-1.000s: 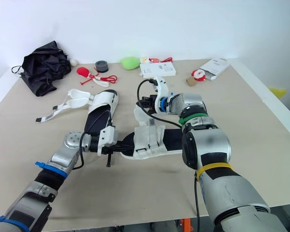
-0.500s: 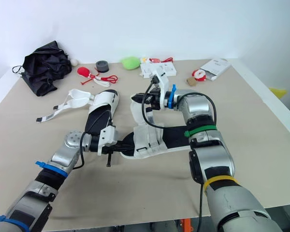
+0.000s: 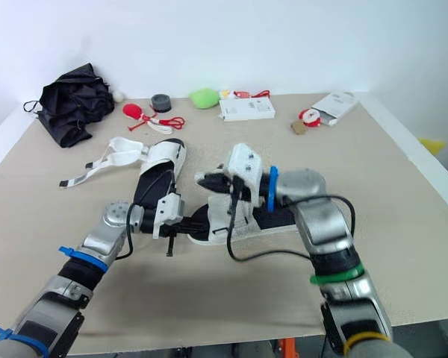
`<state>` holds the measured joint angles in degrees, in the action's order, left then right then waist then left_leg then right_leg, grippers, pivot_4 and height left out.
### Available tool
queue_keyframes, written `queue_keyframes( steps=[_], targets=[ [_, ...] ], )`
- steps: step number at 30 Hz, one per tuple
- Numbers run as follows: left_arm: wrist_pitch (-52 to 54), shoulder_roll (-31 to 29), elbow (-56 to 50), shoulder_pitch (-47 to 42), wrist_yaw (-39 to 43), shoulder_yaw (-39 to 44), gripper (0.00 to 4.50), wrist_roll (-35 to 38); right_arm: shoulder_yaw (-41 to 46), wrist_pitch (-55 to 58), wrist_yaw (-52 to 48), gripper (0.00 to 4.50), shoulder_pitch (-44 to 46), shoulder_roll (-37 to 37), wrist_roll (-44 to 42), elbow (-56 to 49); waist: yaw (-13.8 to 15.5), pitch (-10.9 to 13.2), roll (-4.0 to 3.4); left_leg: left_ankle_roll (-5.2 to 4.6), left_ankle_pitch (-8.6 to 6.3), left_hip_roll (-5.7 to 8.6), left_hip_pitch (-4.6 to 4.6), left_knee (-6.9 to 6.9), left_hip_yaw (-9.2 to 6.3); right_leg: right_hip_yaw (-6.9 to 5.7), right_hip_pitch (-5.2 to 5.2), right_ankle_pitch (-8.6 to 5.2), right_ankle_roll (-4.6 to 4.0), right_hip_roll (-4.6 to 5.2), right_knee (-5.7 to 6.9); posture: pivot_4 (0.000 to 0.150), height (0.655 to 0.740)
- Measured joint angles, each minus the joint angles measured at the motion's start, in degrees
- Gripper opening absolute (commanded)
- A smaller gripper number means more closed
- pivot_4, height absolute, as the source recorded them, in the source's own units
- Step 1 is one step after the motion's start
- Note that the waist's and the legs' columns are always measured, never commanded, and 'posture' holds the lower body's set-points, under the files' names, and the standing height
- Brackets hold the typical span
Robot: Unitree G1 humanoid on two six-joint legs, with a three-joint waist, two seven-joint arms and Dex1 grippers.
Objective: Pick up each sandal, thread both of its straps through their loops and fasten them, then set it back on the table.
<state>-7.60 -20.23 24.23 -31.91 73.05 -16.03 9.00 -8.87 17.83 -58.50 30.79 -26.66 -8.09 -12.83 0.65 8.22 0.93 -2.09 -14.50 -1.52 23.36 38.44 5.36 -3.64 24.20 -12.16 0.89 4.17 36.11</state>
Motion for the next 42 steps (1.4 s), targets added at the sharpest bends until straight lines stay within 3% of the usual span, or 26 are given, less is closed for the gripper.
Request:
queue_keyframes(
  steps=[6, 7, 10, 14, 17, 18, 19, 20, 21, 22, 23, 26, 30, 33, 35, 36, 37, 39, 41, 42],
  targets=[
    [-0.17, 0.00, 0.20, -0.06, 0.08, 0.00, 0.00, 0.00, -4.78, -19.78, 1.96, 0.06, -8.07, -6.05, 9.90, -3.09, -0.02, 0.00, 0.04, -0.01, 0.00, 0.02, -0.03, 0.00, 0.00, 0.01, -0.03, -0.09, 0.14, -0.21, -0.01, 0.150, 0.7400],
    [-0.36, 0.17, 0.67, -0.21, 0.08, -0.01, 0.00, 0.00, -7.59, -33.92, 4.05, 0.06, -9.51, -9.45, 17.11, 1.00, 0.01, 0.01, 0.05, -0.01, 0.00, 0.03, -0.07, 0.01, 0.00, 0.00, -0.06, -0.10, 0.17, -0.22, 0.00, 0.150, 0.7400],
    [-0.64, 0.20, 1.19, -0.44, 0.20, -0.05, 0.00, -0.01, -8.75, -42.55, 7.45, 0.06, -9.23, -10.31, 21.51, 4.38, -0.01, 0.01, 0.08, -0.01, 0.00, 0.03, -0.15, 0.01, 0.04, 0.05, -0.11, -0.13, 0.17, -0.23, 0.00, 0.150, 0.7400],
    [-0.69, 0.61, 1.94, -0.55, -0.09, -0.18, 0.00, -0.06, -11.30, -64.55, 24.42, 0.06, -4.59, -13.24, 40.47, 15.17, 0.03, -0.17, 0.33, 0.00, 0.01, 0.04, -0.30, 0.03, 0.03, 0.05, -0.25, -0.27, -0.03, -0.20, 0.00, 0.150, 0.7400],
    [-0.69, 0.61, 1.97, -0.41, -0.18, -0.46, 0.00, -0.08, -11.80, -66.72, 26.66, 1.00, -4.94, -13.72, 41.79, 17.02, 0.04, -0.40, 0.60, 0.02, -0.03, 0.04, -0.41, 0.02, -0.02, 0.12, -0.42, -0.33, -0.14, -0.16, -0.01, 0.150, 0.7400],
    [-0.69, 0.61, 1.97, -0.35, -0.19, -0.46, 0.00, -0.07, -11.82, -66.83, 26.77, 1.08, -5.23, -13.67, 41.41, 16.92, 0.03, -0.41, 0.63, 0.02, -0.04, 0.04, -0.45, 0.02, -0.04, 0.11, -0.46, -0.35, -0.16, -0.15, -0.01, 0.150, 0.7400],
    [-0.68, 0.60, 2.05, -0.26, -0.27, -0.61, 0.00, -0.15, -11.79, -65.84, 25.98, 1.71, -5.47, -13.74, 38.50, 16.63, 0.02, -0.43, 0.64, 0.02, -0.13, 0.04, -0.74, 0.01, -0.04, 0.12, -0.74, -0.39, -0.23, 0.05, -0.05, 0.150, 0.7400],
    [-0.68, 0.60, 2.09, -0.22, -0.29, -0.62, 0.00, -0.15, -11.79, -65.66, 25.94, 1.71, -5.50, -13.74, 38.18, 16.53, 0.02, -0.44, 0.64, 0.02, -0.16, 0.04, -0.83, 0.01, -0.04, 0.11, -0.82, -0.42, -0.25, 0.07, -0.05, 0.150, 0.7400],
    [-0.67, 0.59, 2.12, -0.17, -0.31, -0.66, 0.00, -0.15, -11.79, -65.02, 25.20, 2.26, -5.63, -13.77, 36.85, 16.22, 0.03, -0.46, 0.67, 0.01, -0.20, 0.03, -0.93, 0.00, -0.06, 0.07, -0.90, -0.48, -0.27, 0.12, -0.05, 0.150, 0.7400],
    [-0.69, 0.59, 2.14, -0.24, -0.25, -0.77, 0.00, -0.15, -11.80, -61.68, 20.95, 2.70, -5.92, -15.26, 30.07, 14.09, 0.05, -0.46, 0.66, 0.01, -0.22, 0.04, -0.93, 0.00, -0.11, 0.02, -0.91, -0.50, -0.28, 0.17, -0.05, 0.150, 0.7400],
    [-0.69, 0.58, 2.15, -0.25, -0.23, -0.77, 0.00, -0.15, -11.81, -61.56, 20.61, 2.70, -5.92, -15.48, 29.79, 14.01, 0.05, -0.46, 0.66, 0.00, -0.22, 0.04, -0.93, 0.00, -0.11, 0.02, -0.91, -0.51, -0.29, 0.17, -0.05, 0.150, 0.7400],
    [-0.75, 0.23, 2.18, -0.47, 0.09, -0.78, 0.00, -0.11, -11.81, -60.51, 16.54, 4.27, -5.99, -18.56, 25.93, 13.51, 0.00, -0.45, 0.68, -0.01, -0.24, 0.03, -0.89, -0.01, -0.10, -0.01, -0.87, -0.52, -0.32, 0.20, -0.04, 0.150, 0.7400],
    [-0.79, 0.30, 2.29, -0.90, 0.10, -0.85, 0.00, -0.11, -11.71, -60.42, 14.26, 4.43, -6.57, -21.47, 24.72, 12.48, 0.09, -0.41, 0.58, -0.01, -0.24, 0.01, -0.88, -0.01, -0.12, -0.07, -0.85, -0.53, -0.34, 0.19, -0.03, 0.150, 0.7400],
    [-0.86, -0.04, 2.45, -0.99, 0.74, -0.79, 0.00, -0.08, -10.02, -46.60, 8.38, 4.43, -9.49, -24.10, 13.31, 3.41, 0.04, -0.41, 0.58, 0.02, -0.26, -0.03, -0.89, -0.03, -0.12, -0.10, -0.87, -0.56, -0.39, 0.19, -0.02, 0.150, 0.7400],
    [-0.90, -0.17, 2.48, -0.96, 0.76, -0.63, 0.00, -0.07, -9.42, -29.15, 7.72, 4.43, -8.69, -23.53, 0.91, -3.38, 0.04, -0.37, 0.54, 0.02, -0.26, -0.08, -0.88, -0.02, -0.14, -0.12, -0.85, -0.55, -0.39, 0.21, -0.02, 0.150, 0.7400],
    [-0.91, -0.21, 2.48, -0.96, 0.80, -0.58, 0.00, -0.06, -9.20, -26.96, 7.83, 4.43, -8.25, -23.34, -0.43, -4.07, 0.03, -0.35, 0.51, 0.02, -0.26, -0.11, -0.87, -0.02, -0.14, -0.12, -0.85, -0.51, -0.45, 0.21, -0.02, 0.150, 0.7400],
    [-0.91, -0.41, 2.80, -1.00, 0.96, -0.49, 0.00, -0.07, -7.49, -10.34, 8.99, 4.43, -1.97, -22.37, -12.66, -9.07, -0.01, -0.35, 0.39, 0.03, -0.25, -0.11, -0.91, 0.00, -0.12, -0.15, -0.84, -0.44, -0.51, 0.26, -0.01, 0.150, 0.7400],
    [-0.92, -0.07, 3.33, -1.32, 0.69, -0.74, 0.00, -0.13, -3.91, 7.44, 11.82, 4.43, 8.25, -20.64, -24.61, -9.48, 0.00, -0.33, 0.35, 0.02, -0.18, -0.15, -0.89, 0.01, -0.15, -0.32, -0.69, -0.31, -0.59, 0.33, -0.04, 0.150, 0.7400],
    [-1.04, 0.08, 3.31, -1.31, 0.74, -0.84, 0.00, -0.07, -2.35, 24.47, 14.71, 4.43, 16.56, -18.50, -32.33, -7.63, 0.10, -0.36, 0.41, 0.05, -0.19, -0.21, -0.90, -0.04, -0.25, -0.53, -0.65, -0.40, -0.76, 0.40, -0.07, 0.150, 0.7400],
    [-1.06, 0.23, 3.28, -1.33, 1.02, -0.95, 0.00, -0.07, -2.46, 33.18, 16.57, 4.43, 19.38, -16.96, -34.70, -5.49, 0.09, -0.45, 0.44, 0.12, -0.24, -0.22, -0.89, -0.08, -0.26, -0.72, -0.66, -0.29, -1.28, 0.51, -0.06, 0.150, 0.7400]
  ],
)
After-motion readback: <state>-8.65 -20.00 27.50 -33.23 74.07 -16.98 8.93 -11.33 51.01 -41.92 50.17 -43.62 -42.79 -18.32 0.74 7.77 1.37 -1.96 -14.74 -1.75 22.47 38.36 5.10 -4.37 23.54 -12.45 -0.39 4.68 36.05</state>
